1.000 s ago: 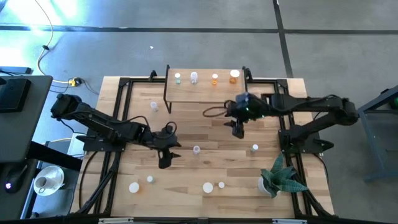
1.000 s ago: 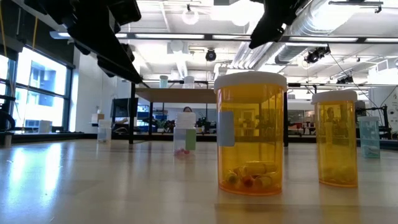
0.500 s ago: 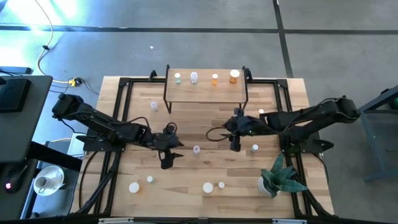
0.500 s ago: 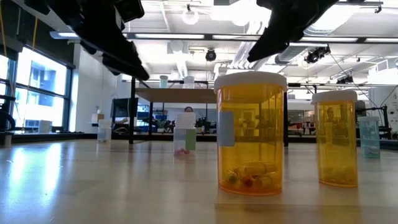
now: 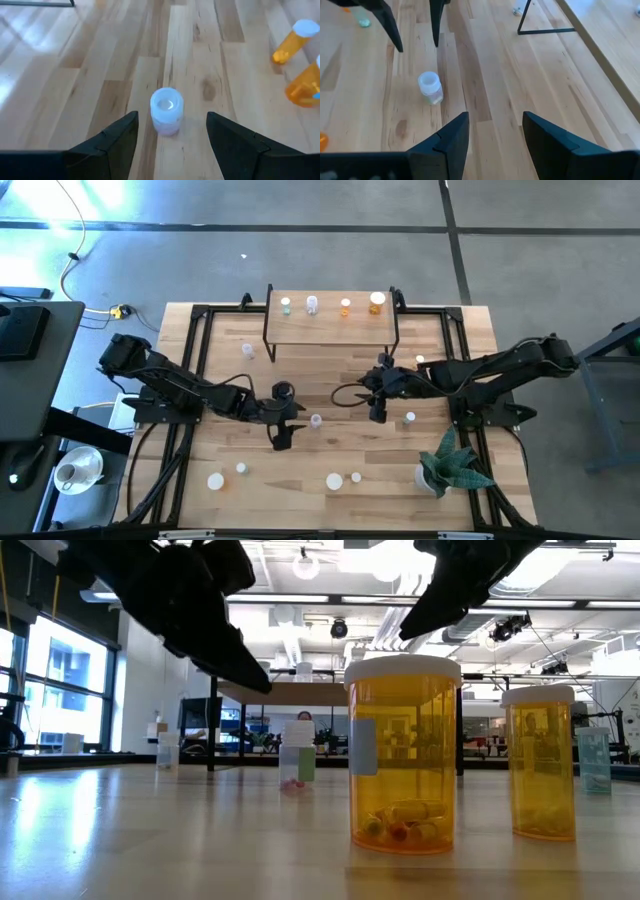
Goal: Pick and place medicine bottles onto shelf by color
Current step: Put the bottom transparent pill bottle on the shelf aligned with the other transparent pill bottle
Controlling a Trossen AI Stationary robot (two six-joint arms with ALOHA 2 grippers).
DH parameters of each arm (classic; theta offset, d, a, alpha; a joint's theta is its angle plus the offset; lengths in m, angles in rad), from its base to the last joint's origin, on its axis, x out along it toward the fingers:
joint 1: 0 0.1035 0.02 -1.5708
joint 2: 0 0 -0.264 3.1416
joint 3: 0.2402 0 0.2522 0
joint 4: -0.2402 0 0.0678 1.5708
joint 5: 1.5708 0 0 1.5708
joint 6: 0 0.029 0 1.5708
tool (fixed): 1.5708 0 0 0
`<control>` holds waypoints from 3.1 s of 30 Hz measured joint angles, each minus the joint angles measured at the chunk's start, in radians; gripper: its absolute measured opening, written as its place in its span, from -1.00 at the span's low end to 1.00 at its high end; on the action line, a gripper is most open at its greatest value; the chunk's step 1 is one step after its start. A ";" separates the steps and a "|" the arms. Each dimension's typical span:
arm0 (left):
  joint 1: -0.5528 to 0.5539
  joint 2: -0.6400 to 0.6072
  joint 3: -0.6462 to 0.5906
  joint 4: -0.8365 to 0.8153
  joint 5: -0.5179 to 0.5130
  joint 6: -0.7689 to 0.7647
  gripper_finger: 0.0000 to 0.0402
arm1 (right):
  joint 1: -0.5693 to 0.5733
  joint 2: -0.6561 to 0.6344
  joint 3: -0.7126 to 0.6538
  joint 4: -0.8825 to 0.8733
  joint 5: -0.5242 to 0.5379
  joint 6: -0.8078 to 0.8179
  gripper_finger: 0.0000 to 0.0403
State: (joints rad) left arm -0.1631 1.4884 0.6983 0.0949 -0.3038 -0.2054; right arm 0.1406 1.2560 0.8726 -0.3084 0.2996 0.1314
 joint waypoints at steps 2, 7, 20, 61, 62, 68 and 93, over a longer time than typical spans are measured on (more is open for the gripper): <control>0.003 0.024 0.000 0.038 0.000 0.000 0.12 | 0.000 0.000 0.000 0.000 0.000 0.000 -0.12; 0.009 0.085 0.000 0.135 0.001 0.011 0.12 | 0.000 0.000 0.000 -0.002 -0.011 0.000 -0.12; 0.015 0.191 0.000 0.254 -0.030 0.022 0.12 | 0.027 0.000 0.000 -0.010 -0.019 0.000 -0.12; 0.095 0.175 0.023 0.312 0.029 0.039 -0.32 | 0.035 0.001 0.001 -0.015 -0.019 -0.009 -0.12; 0.107 0.153 0.024 0.295 0.038 0.044 -0.32 | 0.035 0.001 0.001 -0.016 -0.018 -0.009 -0.12; 0.186 -0.005 0.065 0.181 -0.013 0.097 -0.34 | 0.035 0.001 0.002 -0.019 -0.018 -0.009 -0.12; 0.614 -0.098 0.349 -0.199 0.021 0.122 -0.34 | 0.034 0.001 0.002 -0.016 -0.011 -0.027 -0.12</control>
State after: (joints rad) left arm 0.4509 1.3908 1.0477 -0.1046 -0.2830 -0.0834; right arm 0.1749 1.2568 0.8742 -0.3244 0.2886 0.1047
